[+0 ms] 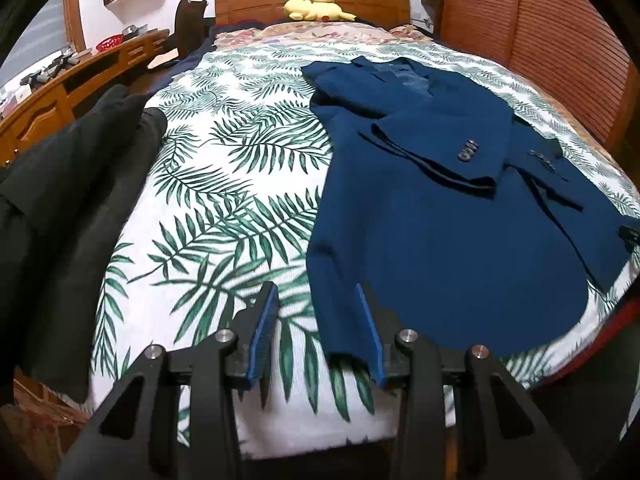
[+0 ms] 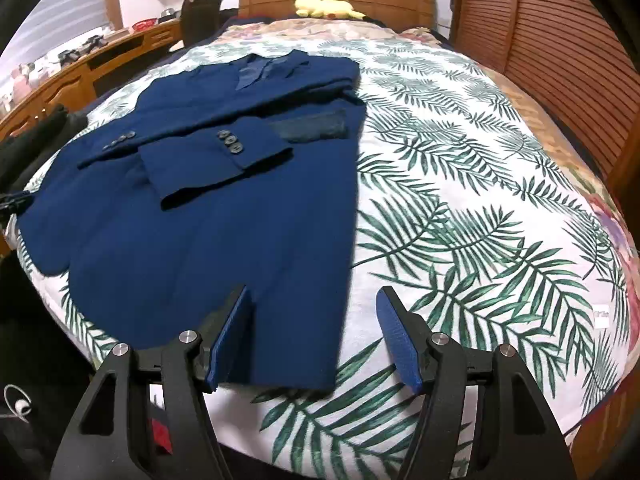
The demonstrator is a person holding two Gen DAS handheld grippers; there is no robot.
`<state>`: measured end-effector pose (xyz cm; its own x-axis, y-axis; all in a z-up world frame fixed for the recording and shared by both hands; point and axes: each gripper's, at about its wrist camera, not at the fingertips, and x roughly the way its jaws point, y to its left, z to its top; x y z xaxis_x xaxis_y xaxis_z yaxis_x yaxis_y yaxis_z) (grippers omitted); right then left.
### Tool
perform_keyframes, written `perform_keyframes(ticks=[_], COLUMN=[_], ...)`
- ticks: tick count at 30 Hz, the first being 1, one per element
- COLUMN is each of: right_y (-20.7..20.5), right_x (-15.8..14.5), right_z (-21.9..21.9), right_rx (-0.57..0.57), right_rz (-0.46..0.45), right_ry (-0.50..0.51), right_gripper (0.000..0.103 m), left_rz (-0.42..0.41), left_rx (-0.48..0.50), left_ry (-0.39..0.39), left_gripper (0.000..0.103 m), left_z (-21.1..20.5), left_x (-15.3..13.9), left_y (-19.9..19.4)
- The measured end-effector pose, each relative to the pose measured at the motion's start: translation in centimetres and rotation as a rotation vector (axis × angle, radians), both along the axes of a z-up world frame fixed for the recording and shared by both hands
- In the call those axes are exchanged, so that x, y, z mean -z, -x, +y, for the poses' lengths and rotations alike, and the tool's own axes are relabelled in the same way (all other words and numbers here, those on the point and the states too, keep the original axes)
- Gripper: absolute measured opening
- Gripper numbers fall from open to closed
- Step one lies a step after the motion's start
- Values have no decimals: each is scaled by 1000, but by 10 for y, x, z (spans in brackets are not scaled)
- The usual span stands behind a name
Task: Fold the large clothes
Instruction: 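Move both grippers to the jacket hem and grasp it, then lift the hem with both grippers, fold it toward the collar, release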
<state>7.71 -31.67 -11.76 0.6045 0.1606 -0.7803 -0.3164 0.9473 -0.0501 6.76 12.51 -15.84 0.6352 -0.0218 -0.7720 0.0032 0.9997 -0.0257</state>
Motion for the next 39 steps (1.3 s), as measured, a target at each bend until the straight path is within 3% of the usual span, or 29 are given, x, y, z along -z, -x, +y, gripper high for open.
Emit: perform_keyframes(ticks=[4,7,9,12,15,18,25,32,39], right_y=[2,3,3,3,1,3,8,19,48], right_x=[5,8,8,9,5,-6,-46,-98,-153], right_z=[6,10,12,16,18,18,24,35,22], right_rx=[-16,-26,-40,-65,-72,-86,-108,-146,-144], right_rz=[10,16,25,35,22,-5,-94,-166,-257], right_ry=[-8,-4,-15,-21,-12,-42,-96,-101,-148], right_gripper=[63,54,39,30,12,5,1,0,0], left_rz=[-10,-14,-13,-8,-13,-78,-242,-337,-446], left_rx=[9,20,33,46,57,70,99,123,157], left_ry=[23,52,76,112,133,105,112,75,49], left_gripper=[38,38,36,26,6,1,1,1,0], left_z=[-1,-2,-2,-2,-2,-10,-23,-29,-35], left_x=[-1,0,0,-2,-5,-23,-87,-140,-197], left_y=[10,14,17,20,22,30,42,50,86])
